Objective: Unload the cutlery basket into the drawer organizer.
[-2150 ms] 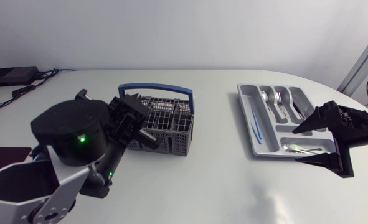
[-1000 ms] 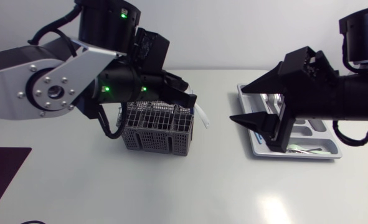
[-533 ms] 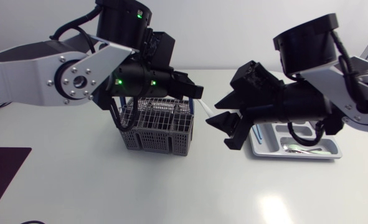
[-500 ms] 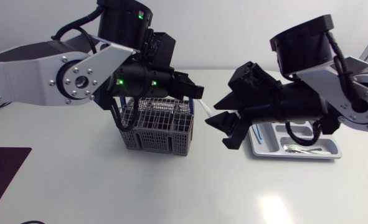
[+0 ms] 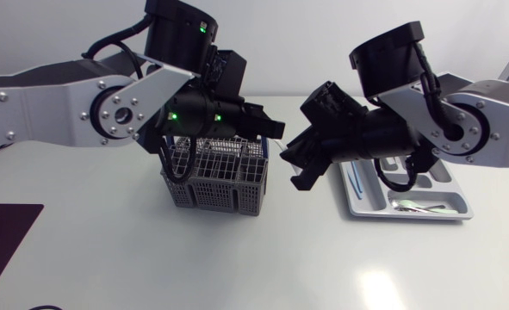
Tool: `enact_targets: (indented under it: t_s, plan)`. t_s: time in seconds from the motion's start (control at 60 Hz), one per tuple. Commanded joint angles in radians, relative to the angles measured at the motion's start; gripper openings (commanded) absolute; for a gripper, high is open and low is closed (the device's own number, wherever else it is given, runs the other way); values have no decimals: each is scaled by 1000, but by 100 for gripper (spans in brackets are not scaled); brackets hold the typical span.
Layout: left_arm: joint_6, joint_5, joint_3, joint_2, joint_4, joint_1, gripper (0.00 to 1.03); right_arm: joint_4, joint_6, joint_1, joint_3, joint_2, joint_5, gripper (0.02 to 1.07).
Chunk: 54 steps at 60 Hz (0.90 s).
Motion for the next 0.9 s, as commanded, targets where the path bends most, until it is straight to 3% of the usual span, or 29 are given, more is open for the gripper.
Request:
enact_targets:
  t_s: [0.0, 0.15, 0.35, 0.783, 0.817, 0.883]
  plan:
    - [-31, 13, 32, 9, 3, -6, 3, 17, 36, 5, 20, 19, 13, 22]
    - [-41, 25, 29, 8, 0, -5, 3, 33, 54, 8, 10, 24, 11, 21]
    - [-47, 39, 31, 2, -11, 1, 3, 33, 51, 15, 7, 21, 5, 10]
    - [-59, 48, 18, -20, -17, 7, 8, 35, 40, 37, -22, 22, 2, 8]
    - [-59, 48, 18, -23, -17, 7, 12, 37, 40, 35, -25, 19, 2, 8]
    - [-59, 48, 23, -32, -17, 12, 32, 37, 37, 34, -28, 18, -1, 8]
